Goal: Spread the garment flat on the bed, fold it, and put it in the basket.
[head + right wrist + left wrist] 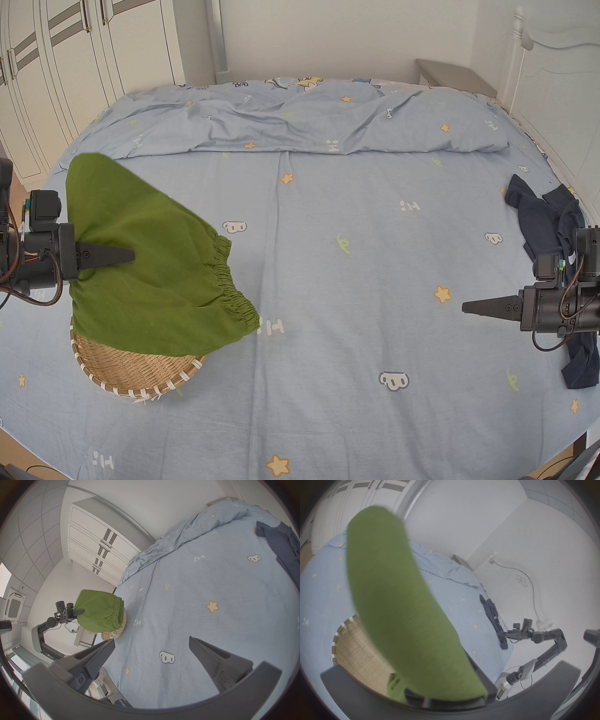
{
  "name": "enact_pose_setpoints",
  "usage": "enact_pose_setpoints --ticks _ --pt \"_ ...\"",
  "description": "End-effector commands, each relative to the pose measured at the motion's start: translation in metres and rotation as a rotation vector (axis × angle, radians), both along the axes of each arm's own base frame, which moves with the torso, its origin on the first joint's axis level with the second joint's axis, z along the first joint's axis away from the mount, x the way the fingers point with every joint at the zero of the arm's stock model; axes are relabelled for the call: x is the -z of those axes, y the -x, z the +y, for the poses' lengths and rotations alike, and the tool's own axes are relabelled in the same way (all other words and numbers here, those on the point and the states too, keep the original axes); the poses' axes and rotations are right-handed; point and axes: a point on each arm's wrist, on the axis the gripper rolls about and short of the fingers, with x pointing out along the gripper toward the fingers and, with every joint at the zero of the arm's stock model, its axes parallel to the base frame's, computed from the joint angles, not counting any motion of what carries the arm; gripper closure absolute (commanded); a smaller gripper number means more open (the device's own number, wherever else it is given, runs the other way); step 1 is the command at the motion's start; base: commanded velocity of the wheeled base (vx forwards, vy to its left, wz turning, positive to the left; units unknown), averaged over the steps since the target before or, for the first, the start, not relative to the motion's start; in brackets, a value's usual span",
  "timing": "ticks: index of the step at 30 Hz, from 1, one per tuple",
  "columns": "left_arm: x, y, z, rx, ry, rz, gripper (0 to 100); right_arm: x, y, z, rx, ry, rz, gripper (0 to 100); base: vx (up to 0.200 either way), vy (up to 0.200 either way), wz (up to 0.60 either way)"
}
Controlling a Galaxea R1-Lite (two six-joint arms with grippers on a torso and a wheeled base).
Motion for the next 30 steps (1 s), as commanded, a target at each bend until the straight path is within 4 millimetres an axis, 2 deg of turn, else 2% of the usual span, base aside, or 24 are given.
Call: enact_pose_setpoints --ticks 1,4,7,13,17,19,21,23,30 --pt "0.035 -0.032 0.035 -0.12 0.031 0.139 100 -0.001 0.001 0.0 0.001 -0.003 -0.004 0 0.0 0.0 0.0" --pt "0.042 -0.029 0.052 -0.166 0.061 0.17 100 -0.001 0.001 0.0 0.001 -0.002 -0.003 0 0.0 0.0 0.0" --pt "0.051 -0.03 0.06 -0.18 0.081 0.204 100 -0.002 0.001 0.0 -0.002 -0.003 -0.006 0 0.0 0.0 0.0" --pt "0.093 -0.061 0.081 -0.243 0.112 0.4 100 0.001 0.005 0.007 -0.033 -0.002 0.006 0 0.0 0.0 0.0" --pt "0.097 -0.074 0.086 -0.268 0.117 0.53 100 0.001 0.006 0.008 -0.036 -0.001 0.004 0 0.0 0.0 0.0" --pt "0.097 -0.084 0.09 -0.288 0.11 0.649 100 0.001 0.007 0.008 -0.039 -0.001 0.002 0 0.0 0.0 0.0" --pt "0.096 -0.085 0.09 -0.291 0.107 0.656 100 0.001 0.007 0.008 -0.038 0.0 0.003 0 0.0 0.0 0.0" --pt "0.092 -0.094 0.094 -0.317 0.084 0.782 100 0.002 0.007 0.009 -0.043 -0.002 0.006 0 0.0 0.0 0.0" --pt "0.098 -0.102 0.096 -0.319 0.082 0.858 100 0.002 0.007 0.009 -0.043 0.0 0.005 0 0.0 0.0 0.0"
